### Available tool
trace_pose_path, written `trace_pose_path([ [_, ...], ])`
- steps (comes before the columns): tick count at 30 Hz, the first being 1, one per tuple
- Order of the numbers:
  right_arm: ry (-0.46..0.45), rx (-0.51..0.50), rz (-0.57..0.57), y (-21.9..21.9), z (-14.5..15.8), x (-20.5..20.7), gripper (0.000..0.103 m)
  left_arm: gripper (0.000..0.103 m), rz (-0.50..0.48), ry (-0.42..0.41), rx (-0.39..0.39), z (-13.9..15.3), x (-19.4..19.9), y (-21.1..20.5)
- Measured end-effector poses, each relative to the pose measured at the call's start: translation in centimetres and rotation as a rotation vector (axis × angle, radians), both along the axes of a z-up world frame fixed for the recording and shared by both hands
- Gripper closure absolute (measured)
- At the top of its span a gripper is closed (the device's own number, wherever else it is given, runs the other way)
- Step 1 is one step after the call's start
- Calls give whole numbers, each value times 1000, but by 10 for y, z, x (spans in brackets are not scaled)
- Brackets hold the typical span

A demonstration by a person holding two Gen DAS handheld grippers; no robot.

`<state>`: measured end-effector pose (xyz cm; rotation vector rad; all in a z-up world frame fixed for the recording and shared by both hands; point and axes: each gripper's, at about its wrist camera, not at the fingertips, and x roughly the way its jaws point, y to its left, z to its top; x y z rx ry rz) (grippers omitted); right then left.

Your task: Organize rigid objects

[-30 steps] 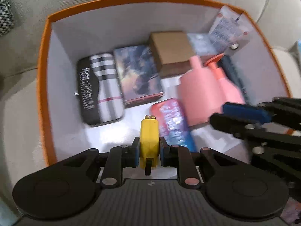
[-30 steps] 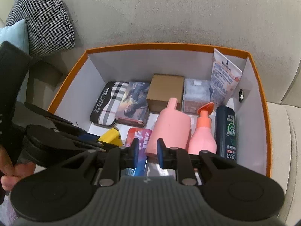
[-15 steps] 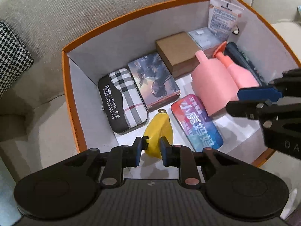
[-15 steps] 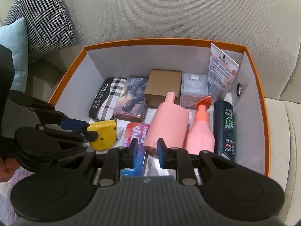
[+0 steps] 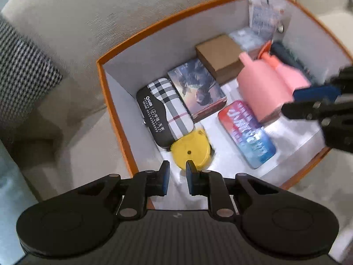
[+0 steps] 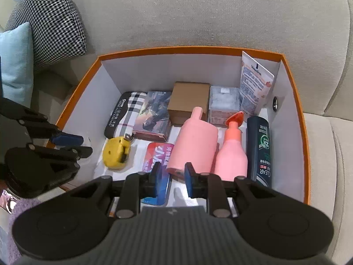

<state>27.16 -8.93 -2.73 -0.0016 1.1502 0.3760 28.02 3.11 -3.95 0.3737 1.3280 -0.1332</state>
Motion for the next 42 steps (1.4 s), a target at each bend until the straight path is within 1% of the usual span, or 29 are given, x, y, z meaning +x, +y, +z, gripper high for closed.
trace_pose_path([
  [3, -5, 0, 6, 1, 1, -1, 80, 80, 18, -50, -54, 10, -2, 10],
  [7, -12, 6, 21, 2, 4, -3, 80, 80, 71, -100, -213, 29, -9, 23],
  [10, -20, 16, 20, 1, 12, -3, 78, 80, 93, -172, -297, 48, -20, 27],
  [12, -46, 22, 15, -2, 24, -5, 73, 80, 106, -245, -360, 64, -30, 29],
  [14, -87, 32, 9, -8, 39, -6, 69, 79, 97, -311, -390, 80, -38, 26],
  [17, -154, 43, 3, -15, 64, -11, 63, 67, 101, -424, -411, 100, -51, 22],
  [19, -204, 33, -4, -17, 80, -18, 59, 48, 129, -521, -415, 115, -62, 20],
  [20, -233, 25, -5, -18, 87, -22, 55, 44, 136, -566, -410, 121, -67, 19],
  [22, -285, 13, -9, -20, 99, -33, 52, 23, 152, -657, -397, 130, -77, 16],
  [24, -341, 10, -13, -22, 109, -47, 43, 12, 169, -742, -375, 135, -89, 12],
  [25, -375, 13, -16, -23, 112, -56, 40, 9, 174, -777, -363, 136, -96, 10],
  [26, -403, 11, -18, -24, 112, -63, 33, 6, 178, -800, -350, 136, -100, 8],
  [27, -434, 4, -23, -24, 112, -71, 28, 2, 189, -821, -327, 134, -105, 4],
  [29, -467, -11, -30, -24, 108, -84, 26, 1, 208, -844, -288, 129, -113, -1],
  [31, -464, -8, -48, -24, 101, -92, 25, 1, 218, -840, -279, 118, -118, -3],
  [34, -437, 26, -85, -28, 89, -99, 24, 1, 266, -805, -290, 102, -124, -3],
  [37, -405, 23, -139, -29, 75, -99, 24, 1, 314, -757, -303, 84, -125, -2],
  [39, -395, 31, -143, -30, 65, -100, 24, 1, 326, -737, -297, 72, -125, -2],
  [42, -390, 11, -131, -30, 51, -100, 24, 1, 355, -710, -276, 54, -130, 0],
])
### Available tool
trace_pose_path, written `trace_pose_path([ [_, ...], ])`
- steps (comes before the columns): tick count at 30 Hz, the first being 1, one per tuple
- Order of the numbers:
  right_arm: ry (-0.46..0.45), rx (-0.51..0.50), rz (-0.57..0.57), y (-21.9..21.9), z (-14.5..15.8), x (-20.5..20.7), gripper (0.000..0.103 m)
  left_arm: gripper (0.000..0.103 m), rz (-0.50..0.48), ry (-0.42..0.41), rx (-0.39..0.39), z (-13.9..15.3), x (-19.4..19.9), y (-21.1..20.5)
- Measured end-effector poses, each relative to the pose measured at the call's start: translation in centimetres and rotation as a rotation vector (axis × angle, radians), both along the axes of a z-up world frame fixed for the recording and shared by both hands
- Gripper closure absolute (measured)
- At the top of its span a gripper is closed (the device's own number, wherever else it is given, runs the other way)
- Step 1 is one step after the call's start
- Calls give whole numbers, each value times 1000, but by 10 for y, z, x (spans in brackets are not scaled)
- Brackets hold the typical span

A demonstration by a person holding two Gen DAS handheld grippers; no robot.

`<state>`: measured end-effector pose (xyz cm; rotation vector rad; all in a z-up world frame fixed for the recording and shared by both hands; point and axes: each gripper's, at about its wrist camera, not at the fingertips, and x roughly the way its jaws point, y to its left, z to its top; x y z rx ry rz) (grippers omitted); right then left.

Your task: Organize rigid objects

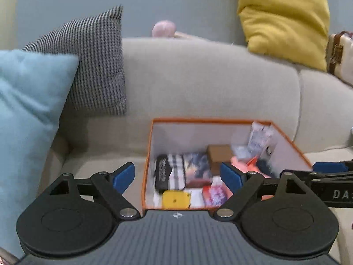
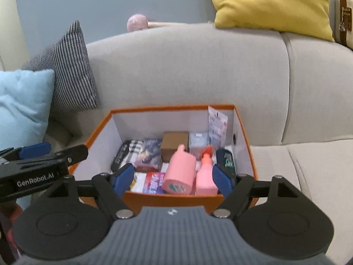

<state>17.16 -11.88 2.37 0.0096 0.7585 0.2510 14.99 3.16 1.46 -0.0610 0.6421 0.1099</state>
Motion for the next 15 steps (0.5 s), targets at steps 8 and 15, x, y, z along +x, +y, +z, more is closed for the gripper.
trace_pose_path([
  [8, 8, -26, 28, 3, -25, 4, 24, 1, 5, 8, -1, -15, 0, -1],
  [15, 7, -23, 30, -3, -31, 5, 24, 1, -11, 16, 0, -21, 1, -3],
])
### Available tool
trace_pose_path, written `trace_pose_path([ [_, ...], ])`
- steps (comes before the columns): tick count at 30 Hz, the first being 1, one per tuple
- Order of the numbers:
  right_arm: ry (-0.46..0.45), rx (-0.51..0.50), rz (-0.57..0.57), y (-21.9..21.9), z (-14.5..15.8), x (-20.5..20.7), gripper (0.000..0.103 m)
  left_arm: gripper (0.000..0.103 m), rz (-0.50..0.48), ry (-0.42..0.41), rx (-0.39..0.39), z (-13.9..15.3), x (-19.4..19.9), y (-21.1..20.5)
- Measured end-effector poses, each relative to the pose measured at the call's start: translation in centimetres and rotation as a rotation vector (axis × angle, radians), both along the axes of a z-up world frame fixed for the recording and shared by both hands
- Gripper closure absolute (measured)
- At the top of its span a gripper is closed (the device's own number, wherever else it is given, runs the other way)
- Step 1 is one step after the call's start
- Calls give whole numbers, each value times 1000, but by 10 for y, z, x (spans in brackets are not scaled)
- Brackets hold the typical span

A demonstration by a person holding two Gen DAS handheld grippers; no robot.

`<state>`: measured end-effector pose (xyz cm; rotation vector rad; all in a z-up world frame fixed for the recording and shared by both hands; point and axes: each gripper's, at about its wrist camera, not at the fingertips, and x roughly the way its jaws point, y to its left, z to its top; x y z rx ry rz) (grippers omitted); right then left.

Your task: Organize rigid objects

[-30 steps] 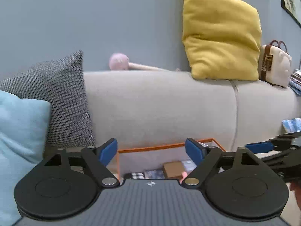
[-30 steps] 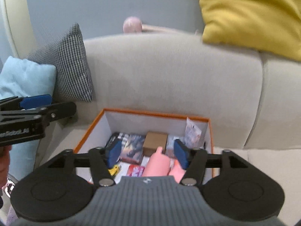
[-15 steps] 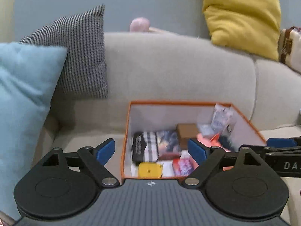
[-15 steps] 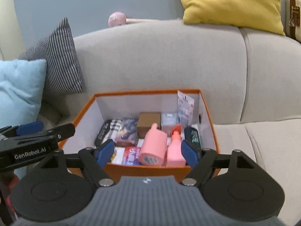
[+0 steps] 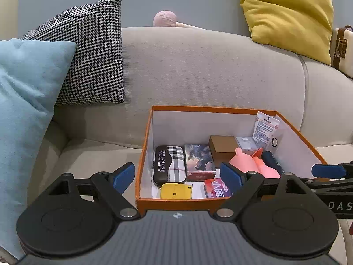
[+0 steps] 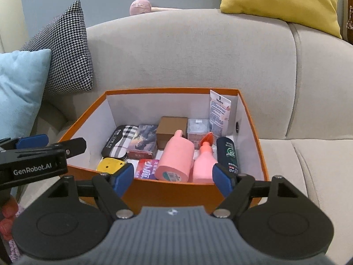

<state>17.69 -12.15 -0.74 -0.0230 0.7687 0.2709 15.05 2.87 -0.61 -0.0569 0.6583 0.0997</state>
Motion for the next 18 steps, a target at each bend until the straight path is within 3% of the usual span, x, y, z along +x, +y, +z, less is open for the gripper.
trace_pose_path([
  [18, -23, -64, 10, 4, -4, -3, 21, 1, -17, 38, 33, -14, -1, 0],
])
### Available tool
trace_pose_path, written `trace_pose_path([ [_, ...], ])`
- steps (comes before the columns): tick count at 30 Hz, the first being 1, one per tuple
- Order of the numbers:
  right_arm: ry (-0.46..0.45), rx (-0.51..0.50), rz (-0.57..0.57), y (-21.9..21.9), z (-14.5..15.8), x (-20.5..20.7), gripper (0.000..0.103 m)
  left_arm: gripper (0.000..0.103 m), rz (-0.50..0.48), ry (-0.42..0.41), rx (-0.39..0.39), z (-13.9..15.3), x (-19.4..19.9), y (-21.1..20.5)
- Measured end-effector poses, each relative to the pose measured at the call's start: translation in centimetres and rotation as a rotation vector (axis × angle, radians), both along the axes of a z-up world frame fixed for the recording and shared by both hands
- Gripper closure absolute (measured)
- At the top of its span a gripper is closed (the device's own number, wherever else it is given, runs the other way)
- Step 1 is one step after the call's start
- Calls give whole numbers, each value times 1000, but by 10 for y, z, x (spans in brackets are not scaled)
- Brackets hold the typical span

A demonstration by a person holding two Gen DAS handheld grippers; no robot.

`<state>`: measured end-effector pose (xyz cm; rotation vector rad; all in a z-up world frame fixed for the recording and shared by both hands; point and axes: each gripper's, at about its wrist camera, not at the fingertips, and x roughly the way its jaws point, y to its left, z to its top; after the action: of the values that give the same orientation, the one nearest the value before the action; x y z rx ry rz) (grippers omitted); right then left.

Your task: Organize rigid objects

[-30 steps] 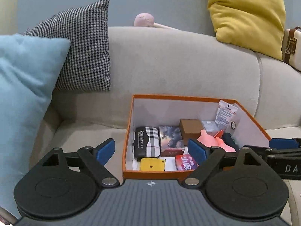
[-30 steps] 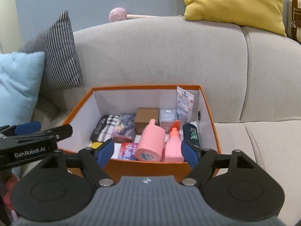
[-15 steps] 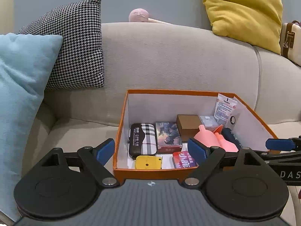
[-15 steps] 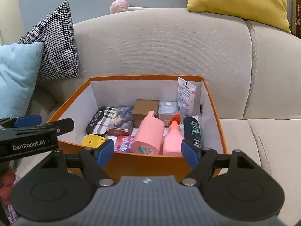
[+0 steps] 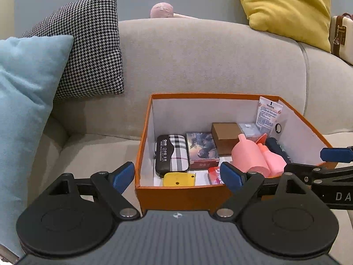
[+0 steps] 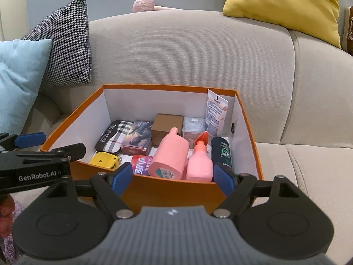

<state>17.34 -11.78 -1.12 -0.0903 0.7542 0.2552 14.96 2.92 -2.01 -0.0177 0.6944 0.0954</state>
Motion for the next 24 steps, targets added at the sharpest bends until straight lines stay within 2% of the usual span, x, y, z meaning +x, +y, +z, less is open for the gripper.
trace_pose_path([
  [24, -1, -2, 3, 1, -1, 0, 19, 1, 5, 1, -13, -1, 0, 3],
])
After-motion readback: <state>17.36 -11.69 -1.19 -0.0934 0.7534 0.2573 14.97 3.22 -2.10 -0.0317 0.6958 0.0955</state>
